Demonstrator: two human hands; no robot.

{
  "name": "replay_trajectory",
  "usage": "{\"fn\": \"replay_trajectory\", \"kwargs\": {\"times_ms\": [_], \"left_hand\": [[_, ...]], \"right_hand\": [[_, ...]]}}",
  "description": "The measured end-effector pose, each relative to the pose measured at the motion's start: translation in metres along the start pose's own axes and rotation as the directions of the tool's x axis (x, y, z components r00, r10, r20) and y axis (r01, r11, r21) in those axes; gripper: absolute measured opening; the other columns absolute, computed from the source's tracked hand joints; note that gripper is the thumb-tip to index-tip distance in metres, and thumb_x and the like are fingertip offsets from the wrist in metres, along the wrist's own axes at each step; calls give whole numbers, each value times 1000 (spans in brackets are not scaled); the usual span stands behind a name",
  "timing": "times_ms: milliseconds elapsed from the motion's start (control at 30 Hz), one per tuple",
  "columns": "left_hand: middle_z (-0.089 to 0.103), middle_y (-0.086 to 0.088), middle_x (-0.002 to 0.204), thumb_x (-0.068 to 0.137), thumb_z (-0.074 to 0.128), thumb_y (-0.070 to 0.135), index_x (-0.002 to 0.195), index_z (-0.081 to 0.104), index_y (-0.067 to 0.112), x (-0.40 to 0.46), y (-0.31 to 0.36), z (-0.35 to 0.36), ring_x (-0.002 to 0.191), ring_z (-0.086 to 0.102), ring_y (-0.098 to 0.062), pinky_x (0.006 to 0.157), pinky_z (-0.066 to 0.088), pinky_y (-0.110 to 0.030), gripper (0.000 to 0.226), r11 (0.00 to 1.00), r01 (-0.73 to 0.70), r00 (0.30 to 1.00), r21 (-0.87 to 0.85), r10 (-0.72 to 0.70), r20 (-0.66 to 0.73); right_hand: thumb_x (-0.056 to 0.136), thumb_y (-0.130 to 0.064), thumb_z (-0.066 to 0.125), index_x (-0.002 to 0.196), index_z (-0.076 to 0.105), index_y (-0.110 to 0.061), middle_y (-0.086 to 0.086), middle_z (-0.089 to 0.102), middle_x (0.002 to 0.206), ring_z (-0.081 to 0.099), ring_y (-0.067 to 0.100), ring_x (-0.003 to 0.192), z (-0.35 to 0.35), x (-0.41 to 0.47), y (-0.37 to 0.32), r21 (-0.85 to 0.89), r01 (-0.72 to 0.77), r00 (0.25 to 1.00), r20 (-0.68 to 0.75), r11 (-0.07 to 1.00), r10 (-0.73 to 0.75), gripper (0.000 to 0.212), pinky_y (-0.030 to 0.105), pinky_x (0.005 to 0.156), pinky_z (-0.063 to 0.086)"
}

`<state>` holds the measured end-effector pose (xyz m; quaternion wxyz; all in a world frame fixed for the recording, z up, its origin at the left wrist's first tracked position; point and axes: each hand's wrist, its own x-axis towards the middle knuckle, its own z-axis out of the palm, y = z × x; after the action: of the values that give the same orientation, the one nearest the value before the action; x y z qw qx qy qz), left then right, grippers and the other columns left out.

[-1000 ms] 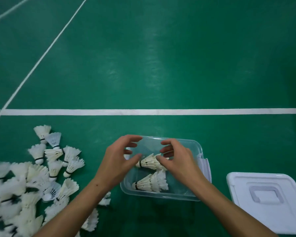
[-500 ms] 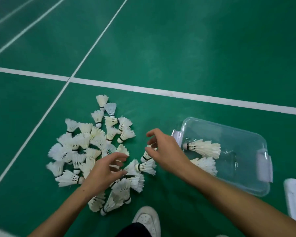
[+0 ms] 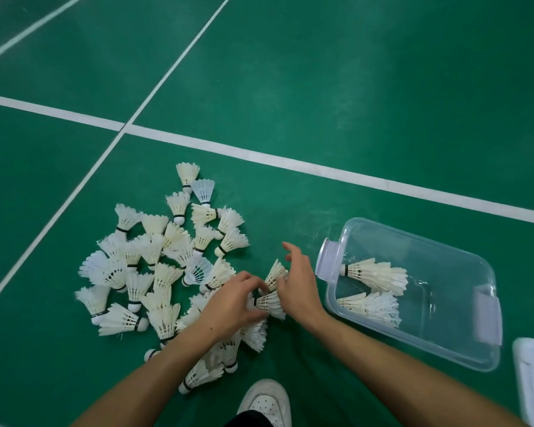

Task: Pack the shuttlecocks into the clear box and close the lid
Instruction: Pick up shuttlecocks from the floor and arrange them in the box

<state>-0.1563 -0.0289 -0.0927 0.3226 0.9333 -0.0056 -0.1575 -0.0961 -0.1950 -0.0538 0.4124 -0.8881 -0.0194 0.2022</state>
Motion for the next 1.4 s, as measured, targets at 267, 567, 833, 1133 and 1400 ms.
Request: {"fn": "replay_trajectory", "kwargs": {"times_ms": [267, 567, 833, 1133, 1400], "left_hand": [[53, 19, 123, 83, 85, 44, 114, 74, 29, -9, -4, 7, 104, 61, 0, 90, 58, -31, 37, 998, -43, 988, 38, 48, -145], [63, 13, 119, 85, 82, 36, 115, 71, 23, -41, 35, -49, 110, 61, 2, 100, 50, -17, 35, 990, -133, 903, -45, 102, -417], [72, 28, 106, 77, 81, 35, 109, 69, 42, -29, 123, -61, 92, 72, 1, 67, 64, -28, 35, 938, -177, 931, -299, 61, -360], [78, 12, 98, 71, 87, 20, 95, 73, 49, -9, 200, -35, 79, 78, -12, 49, 62, -30, 40, 867, -293, 937, -402, 177, -301], [76, 27, 98, 67, 89, 29, 101, 72, 50, 4, 213, -17, 77, 75, 0, 63, 64, -23, 43, 870, -348, 922, -349, 250, -296]], "right_hand": [[96, 8, 52, 157, 35, -32, -2, 52, 126, 55, 12, 110, 7, 2, -2, 58, 84, 995, -51, 995, -81, 74, 30, 94, 49], [100, -11, 69, 158, 39, -27, -12, 63, 105, 63, -1, 99, -63, -36, -64, 203, 398, 902, -264, 895, -341, 68, 7, 89, 50], [95, -20, 76, 151, 44, -34, -10, 66, 104, 68, 8, 89, -212, -78, 24, 233, 192, 849, -527, 953, -42, 67, 18, 78, 56], [93, -13, 74, 142, 47, -29, -15, 64, 90, 68, 16, 82, -218, -83, 115, 80, -113, 796, -590, 990, 139, 58, 45, 91, 56], [94, -13, 69, 142, 49, -20, 2, 72, 107, 62, 23, 92, -207, -69, 129, -234, -229, 783, -621, 945, 36, 52, 34, 75, 47]]}}
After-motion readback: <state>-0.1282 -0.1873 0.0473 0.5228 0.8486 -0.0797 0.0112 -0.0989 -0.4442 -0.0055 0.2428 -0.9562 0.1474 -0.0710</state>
